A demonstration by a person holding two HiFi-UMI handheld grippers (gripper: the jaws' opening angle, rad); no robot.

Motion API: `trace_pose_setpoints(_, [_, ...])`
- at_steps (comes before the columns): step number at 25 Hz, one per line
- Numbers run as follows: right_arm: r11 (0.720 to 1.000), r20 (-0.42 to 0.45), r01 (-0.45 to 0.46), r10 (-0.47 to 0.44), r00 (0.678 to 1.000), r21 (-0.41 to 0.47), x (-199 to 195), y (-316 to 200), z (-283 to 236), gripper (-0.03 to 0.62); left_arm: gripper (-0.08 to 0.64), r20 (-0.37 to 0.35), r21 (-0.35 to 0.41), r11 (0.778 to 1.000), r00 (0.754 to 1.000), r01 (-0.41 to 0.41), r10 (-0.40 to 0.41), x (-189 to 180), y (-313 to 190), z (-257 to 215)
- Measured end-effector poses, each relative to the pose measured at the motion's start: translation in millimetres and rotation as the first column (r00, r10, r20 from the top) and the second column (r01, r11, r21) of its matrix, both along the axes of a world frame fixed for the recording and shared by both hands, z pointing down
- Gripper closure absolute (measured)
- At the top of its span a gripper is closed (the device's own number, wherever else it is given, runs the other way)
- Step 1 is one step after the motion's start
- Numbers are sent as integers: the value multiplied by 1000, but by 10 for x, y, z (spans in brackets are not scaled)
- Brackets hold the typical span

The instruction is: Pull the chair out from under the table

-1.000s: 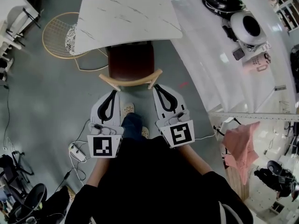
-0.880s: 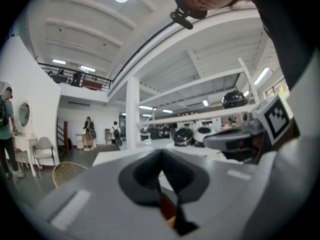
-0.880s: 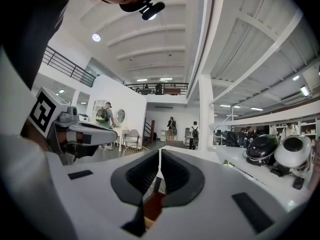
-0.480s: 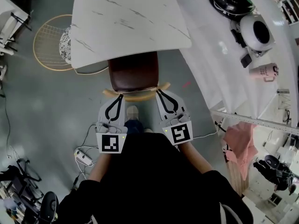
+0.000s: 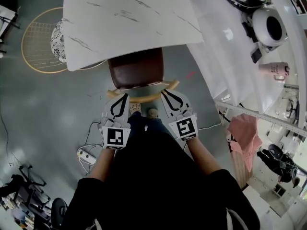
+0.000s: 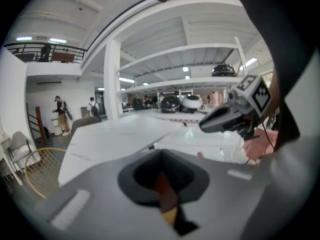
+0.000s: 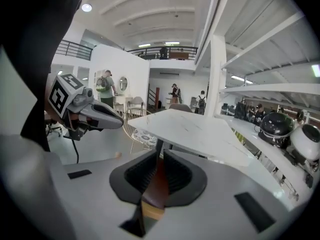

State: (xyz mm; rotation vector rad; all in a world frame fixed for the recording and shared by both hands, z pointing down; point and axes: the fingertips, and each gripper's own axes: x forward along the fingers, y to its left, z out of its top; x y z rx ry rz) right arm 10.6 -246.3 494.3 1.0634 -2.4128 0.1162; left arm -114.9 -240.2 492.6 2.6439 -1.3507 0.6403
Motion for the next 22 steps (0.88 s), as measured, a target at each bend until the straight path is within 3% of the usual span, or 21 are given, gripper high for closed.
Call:
trace_pose_setpoints(3, [997,-43,26,-29,999,-68,27,29,213,569,549,31,-88,996,1000,-1,4,-65,22,271])
trace_pose_setpoints(8, [980,-110,97,-117,987,-174,62,111,549,548,469,85,-186,980,992,-73,90,-54,124,602])
trace_pose_setpoints(10, [969,-142,125,-158,977,-213,80,126,684,452,420,110,-235,966,984,-111,140,-40,167,757])
trace_pose_setpoints(14, [933,-219,209,-278,935,-295,83,211,947,426,321,146,-343,921,958,-184,246,-38,279,1060])
trace_pose_setpoints(18, [885,-302,280,-400,865,-372,148,322,1214,398,278,236,-413,876,900,-249,366,-52,367,1291])
trace_pose_setpoints(22, [837,-407,354,-521,750,-418,207,387,1476,388,260,345,-453,825,787,-338,512,-26,460,1532])
